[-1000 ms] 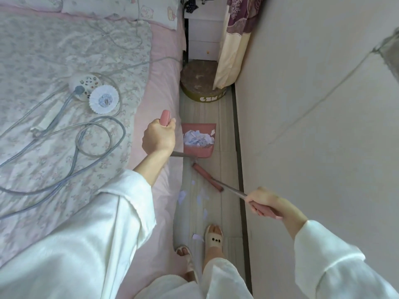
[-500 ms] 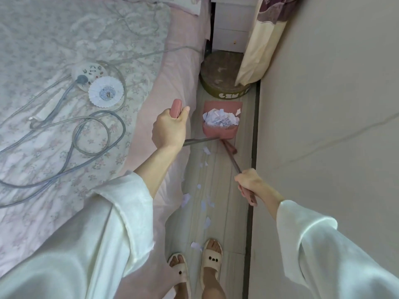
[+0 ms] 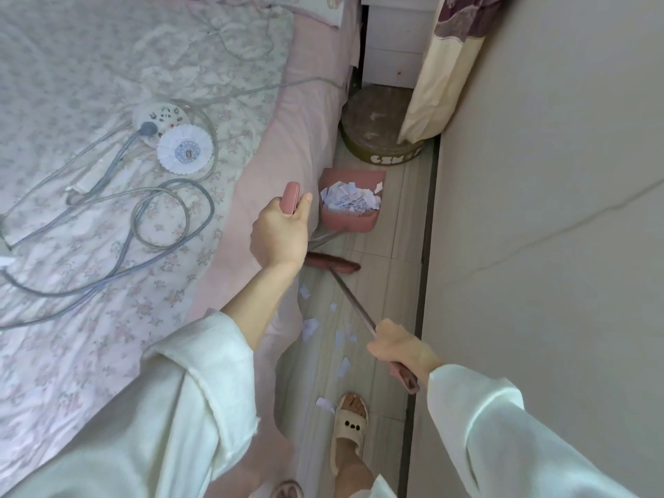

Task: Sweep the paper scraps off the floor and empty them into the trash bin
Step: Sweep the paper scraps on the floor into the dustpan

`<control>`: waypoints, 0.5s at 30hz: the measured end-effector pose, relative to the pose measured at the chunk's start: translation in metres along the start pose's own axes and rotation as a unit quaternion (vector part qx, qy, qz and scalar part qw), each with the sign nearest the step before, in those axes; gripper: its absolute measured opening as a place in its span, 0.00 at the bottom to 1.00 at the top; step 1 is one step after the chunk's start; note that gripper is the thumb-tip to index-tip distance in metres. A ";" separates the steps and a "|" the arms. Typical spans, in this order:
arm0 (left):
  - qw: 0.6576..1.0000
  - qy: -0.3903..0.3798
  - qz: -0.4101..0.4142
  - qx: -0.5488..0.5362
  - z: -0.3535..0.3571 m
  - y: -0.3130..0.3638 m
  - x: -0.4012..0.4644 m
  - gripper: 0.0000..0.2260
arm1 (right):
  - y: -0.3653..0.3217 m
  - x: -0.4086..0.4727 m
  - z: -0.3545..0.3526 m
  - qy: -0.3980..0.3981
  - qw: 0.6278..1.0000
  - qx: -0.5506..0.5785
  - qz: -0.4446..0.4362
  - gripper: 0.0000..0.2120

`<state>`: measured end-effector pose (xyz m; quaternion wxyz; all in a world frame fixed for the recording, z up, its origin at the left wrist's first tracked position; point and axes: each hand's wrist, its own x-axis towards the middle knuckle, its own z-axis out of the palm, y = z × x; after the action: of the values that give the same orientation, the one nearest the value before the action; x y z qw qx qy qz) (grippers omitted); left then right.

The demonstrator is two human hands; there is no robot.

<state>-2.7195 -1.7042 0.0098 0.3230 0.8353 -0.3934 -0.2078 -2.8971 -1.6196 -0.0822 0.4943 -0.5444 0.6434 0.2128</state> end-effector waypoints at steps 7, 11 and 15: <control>1.000 -0.018 0.013 -0.005 -0.061 -0.057 -0.059 0.19 | 0.016 -0.074 0.084 0.008 1.000 -0.002 -0.004 0.07; 0.999 -0.032 0.025 -0.014 -0.099 -0.095 -0.103 0.19 | 0.022 -0.115 0.144 0.012 1.000 -0.009 0.024 0.06; 0.998 -0.048 0.030 -0.013 -0.142 -0.141 -0.152 0.18 | 0.035 -0.167 0.220 -0.021 0.998 0.005 0.052 0.11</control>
<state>-2.6520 -1.4629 0.0252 0.3212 0.8077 -0.4307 -0.2428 -2.8533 -1.3478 -0.0391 0.4989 -0.5032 0.6612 0.2464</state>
